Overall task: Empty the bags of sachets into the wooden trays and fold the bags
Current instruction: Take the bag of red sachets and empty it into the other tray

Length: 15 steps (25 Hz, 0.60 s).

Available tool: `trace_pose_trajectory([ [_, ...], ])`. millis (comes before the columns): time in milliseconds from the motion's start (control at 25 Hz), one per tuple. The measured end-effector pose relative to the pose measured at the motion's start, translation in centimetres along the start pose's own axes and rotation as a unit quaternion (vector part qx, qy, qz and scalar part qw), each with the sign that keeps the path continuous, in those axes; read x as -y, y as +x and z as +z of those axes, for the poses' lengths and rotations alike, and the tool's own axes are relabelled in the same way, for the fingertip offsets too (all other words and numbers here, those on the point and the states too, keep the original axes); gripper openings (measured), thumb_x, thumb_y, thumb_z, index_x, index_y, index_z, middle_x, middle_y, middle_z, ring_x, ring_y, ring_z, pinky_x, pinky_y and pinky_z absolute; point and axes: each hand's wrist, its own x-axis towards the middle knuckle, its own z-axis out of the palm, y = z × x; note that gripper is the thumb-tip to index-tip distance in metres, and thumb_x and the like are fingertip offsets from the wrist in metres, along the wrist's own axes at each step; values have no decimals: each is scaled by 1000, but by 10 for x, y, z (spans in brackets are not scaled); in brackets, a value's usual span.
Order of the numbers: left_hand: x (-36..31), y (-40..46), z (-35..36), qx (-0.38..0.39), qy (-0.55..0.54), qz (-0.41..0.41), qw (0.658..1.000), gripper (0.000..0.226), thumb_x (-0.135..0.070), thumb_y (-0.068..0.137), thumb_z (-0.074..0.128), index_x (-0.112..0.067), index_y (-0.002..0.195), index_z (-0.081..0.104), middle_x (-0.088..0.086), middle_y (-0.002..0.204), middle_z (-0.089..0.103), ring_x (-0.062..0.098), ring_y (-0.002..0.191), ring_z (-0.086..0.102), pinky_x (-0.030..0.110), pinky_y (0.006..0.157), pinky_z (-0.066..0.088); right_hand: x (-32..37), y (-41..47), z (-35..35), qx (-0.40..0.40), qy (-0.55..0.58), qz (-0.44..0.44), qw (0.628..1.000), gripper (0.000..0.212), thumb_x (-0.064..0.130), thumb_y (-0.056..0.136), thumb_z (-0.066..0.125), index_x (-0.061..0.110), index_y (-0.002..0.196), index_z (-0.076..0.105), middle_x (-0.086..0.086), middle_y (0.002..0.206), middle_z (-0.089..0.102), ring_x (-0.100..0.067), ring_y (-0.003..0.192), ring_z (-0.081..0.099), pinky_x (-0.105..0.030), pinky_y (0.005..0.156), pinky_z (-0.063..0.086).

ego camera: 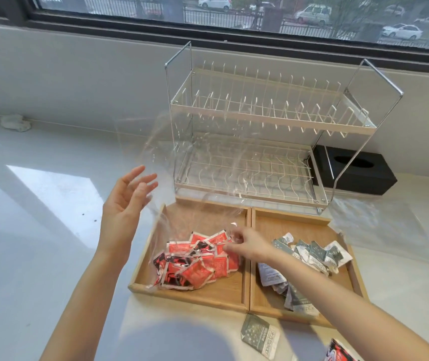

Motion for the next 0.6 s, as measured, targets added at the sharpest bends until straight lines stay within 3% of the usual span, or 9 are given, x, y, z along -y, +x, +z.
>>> trace_pose_trajectory([
  [120,23,-6,3,57,89,-95,990,62,-40,78,52,-34,136,28,-11,132,49,3,121,47,18,93,34,-6,2,2,7,33,1,999,40,24,85,60,13,122,50,-7,114,62,-5,75,61,-10,57,49],
  [240,47,-24,5,128,182,-192,956,96,-53,64,56,-25,143,9,-6,144,34,4,125,39,17,99,29,-8,0,5,-41,13,-31,999,37,26,83,62,14,117,55,8,92,57,-3,72,58,-8,56,45],
  [320,59,-35,-2,171,227,-220,933,100,-48,67,64,-27,143,3,-14,136,35,-3,111,46,3,84,31,-10,-3,8,-65,-39,-58,996,39,30,84,59,14,119,54,14,94,51,-14,92,57,-16,70,42],
  [360,63,-41,-6,190,264,-220,920,102,-43,69,69,-28,143,1,-15,129,40,-2,105,48,5,81,32,-12,-4,9,-57,-70,-63,994,46,33,85,57,15,126,49,9,105,52,-20,107,52,-23,83,40],
  [440,74,-51,-12,221,392,-171,877,105,-39,67,73,-30,142,-1,-15,107,56,10,102,55,23,89,36,-19,-8,11,-17,-150,-61,987,61,39,84,54,18,137,33,-6,132,44,-25,126,37,-37,103,30],
  [520,80,-57,-11,193,456,-146,857,100,-37,67,70,-30,141,3,-12,91,62,23,102,60,32,90,37,-23,-11,11,11,-214,-59,975,71,41,82,56,19,141,24,-9,140,37,-26,130,31,-42,107,24],
  [600,82,-57,-10,165,432,-173,870,90,-31,70,69,-29,140,12,-2,101,67,28,103,60,33,88,41,-23,-12,12,-1,-229,-66,971,69,36,81,59,17,139,27,-8,139,39,-24,129,32,-40,105,24],
])
